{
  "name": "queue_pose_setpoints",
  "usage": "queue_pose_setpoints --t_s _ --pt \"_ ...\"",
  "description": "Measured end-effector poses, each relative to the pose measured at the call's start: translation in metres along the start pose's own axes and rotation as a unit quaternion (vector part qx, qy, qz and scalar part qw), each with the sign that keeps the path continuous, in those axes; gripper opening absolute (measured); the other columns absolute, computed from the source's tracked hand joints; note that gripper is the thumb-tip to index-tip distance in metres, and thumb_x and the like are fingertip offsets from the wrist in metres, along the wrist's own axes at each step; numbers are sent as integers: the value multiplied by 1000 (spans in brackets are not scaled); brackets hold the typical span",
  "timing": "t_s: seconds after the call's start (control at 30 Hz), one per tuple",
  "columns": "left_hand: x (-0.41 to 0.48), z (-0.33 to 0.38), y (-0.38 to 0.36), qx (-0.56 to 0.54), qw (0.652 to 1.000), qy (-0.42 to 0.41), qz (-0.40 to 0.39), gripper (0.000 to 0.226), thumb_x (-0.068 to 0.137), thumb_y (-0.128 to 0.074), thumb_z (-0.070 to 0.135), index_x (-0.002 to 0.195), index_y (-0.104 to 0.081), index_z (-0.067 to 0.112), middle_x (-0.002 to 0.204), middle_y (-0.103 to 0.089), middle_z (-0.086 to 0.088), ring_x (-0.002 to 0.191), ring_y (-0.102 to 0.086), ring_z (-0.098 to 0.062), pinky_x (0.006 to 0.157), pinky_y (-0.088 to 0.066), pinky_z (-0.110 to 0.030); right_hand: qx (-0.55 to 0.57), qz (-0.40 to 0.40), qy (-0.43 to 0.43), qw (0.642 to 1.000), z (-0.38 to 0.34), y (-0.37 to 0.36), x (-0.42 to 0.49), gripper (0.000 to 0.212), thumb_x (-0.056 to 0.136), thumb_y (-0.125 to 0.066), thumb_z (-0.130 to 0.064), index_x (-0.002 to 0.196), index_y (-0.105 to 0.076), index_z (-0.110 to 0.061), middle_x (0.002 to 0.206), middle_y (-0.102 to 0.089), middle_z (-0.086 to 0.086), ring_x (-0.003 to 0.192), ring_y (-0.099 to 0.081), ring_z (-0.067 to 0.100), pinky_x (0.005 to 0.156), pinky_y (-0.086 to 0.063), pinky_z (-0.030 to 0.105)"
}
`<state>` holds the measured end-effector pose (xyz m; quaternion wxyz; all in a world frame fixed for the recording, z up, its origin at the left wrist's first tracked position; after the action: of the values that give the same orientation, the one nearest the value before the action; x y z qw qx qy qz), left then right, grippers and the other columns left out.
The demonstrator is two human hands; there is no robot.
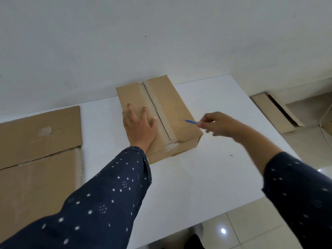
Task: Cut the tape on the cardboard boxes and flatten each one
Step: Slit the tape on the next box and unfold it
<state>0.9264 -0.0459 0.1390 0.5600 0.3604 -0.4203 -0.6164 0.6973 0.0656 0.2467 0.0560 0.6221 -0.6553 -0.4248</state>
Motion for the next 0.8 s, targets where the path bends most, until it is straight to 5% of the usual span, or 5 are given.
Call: queue_pose_setpoints --t_s 0.1,0.27,0.47,0.67,0.8 --pt "3 8 4 -33 995 91 -9 59 97 -39 51 152 -30 33 163 11 -21 145 -10 -44 119 -14 -55 1 61 2 998 -7 -31 26 31 100 -50 -41 107 -60 -13 103 -57 2 90 -52 18 71 -40 30" --pt "18 17 10 -55 981 183 -41 65 92 -37 55 152 -23 34 157 -12 -22 134 -26 -45 116 -15 -56 -103 43 -11 994 -5 -45 42 33 103 -34 -39 112 -48 -11 104 -59 8 86 -59 26 75 -50 36" --pt "47 25 10 4 991 92 -95 76 85 -42 70 151 -22 38 161 -17 -12 151 -9 -34 120 1 -59 103 -161 -19 981 -3 -51 32 26 104 -35 -37 107 -44 -13 85 -73 16 70 -73 25 64 -58 33" --pt "30 98 -21 64 989 -37 -128 84 85 -33 77 153 -19 30 165 -3 -11 152 3 -34 113 0 -70 -75 209 87 971 4 1 92 23 103 -37 -35 94 -45 -15 92 -53 -2 87 -49 21 69 -39 35" --pt "5 131 -51 120 985 -41 -120 108 71 -6 87 158 -6 24 167 3 -10 152 12 -38 111 8 -74 -82 116 53 988 19 19 129 27 104 -31 -31 101 -44 -7 95 -57 7 81 -51 24 68 -40 36"
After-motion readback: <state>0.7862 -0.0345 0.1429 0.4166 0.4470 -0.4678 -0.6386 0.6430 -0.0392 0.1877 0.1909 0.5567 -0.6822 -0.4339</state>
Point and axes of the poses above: each hand's wrist, its own x-axis towards the middle knuckle, its own y-axis out of the back of the hand, z = x × y, the point moved 2 cm from there along x, towards the middle knuckle
